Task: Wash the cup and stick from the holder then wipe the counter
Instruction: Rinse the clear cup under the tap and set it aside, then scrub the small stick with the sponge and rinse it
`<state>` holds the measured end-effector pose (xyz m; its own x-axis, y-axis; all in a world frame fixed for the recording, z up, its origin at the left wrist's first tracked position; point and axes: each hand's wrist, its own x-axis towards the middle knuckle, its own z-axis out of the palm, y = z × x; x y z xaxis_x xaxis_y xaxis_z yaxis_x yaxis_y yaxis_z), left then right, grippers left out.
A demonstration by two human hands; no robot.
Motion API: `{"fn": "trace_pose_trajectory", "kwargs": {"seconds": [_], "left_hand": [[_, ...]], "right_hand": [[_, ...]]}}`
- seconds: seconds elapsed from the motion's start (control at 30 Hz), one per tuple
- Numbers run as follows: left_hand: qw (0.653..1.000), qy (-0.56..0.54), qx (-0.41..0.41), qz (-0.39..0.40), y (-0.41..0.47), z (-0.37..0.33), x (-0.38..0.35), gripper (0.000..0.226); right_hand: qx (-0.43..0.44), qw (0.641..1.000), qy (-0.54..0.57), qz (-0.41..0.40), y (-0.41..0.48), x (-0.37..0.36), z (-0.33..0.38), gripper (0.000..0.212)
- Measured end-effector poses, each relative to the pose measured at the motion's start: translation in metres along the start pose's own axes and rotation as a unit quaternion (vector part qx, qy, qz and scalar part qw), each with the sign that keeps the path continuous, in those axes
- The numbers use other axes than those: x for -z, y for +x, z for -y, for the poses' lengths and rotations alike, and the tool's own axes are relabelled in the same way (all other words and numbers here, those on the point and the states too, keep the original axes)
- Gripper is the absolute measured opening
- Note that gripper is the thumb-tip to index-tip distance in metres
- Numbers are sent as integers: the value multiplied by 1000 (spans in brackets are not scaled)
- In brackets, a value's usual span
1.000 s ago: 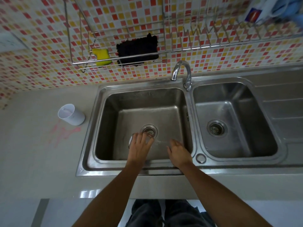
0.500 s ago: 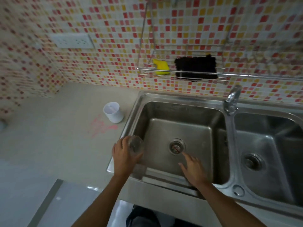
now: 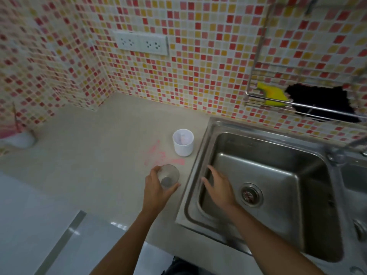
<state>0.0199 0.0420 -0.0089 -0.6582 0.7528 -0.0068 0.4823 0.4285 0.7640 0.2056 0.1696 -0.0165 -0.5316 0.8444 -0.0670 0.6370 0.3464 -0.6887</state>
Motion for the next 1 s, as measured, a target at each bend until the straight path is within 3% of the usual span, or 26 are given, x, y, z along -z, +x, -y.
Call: {"fn": "trace_pose_trajectory", "kwargs": {"seconds": [0.3, 0.4, 0.47, 0.6, 0.7, 1.0], "left_hand": [[997, -50, -22, 52, 14, 19, 16, 101], [994, -79, -73, -1, 37, 5, 28, 68], [991, -41, -122, -32, 67, -8, 31, 48], [977, 54, -208, -2, 129, -43, 25, 24], [958, 97, -261, 65, 160, -60, 15, 25], [904, 185, -345, 172, 198, -59, -5, 23]], "right_hand": [[-5, 999, 26, -32, 59, -20, 51, 66], [14, 996, 70, -57, 75, -14, 62, 76], [10, 997, 66, -49, 89, -9, 68, 87], [-5, 999, 50, 3, 113, -3, 77, 101], [-31, 995, 73, 58, 125, -2, 83, 90], [-3, 996, 83, 43, 132, -2, 78, 63]]}}
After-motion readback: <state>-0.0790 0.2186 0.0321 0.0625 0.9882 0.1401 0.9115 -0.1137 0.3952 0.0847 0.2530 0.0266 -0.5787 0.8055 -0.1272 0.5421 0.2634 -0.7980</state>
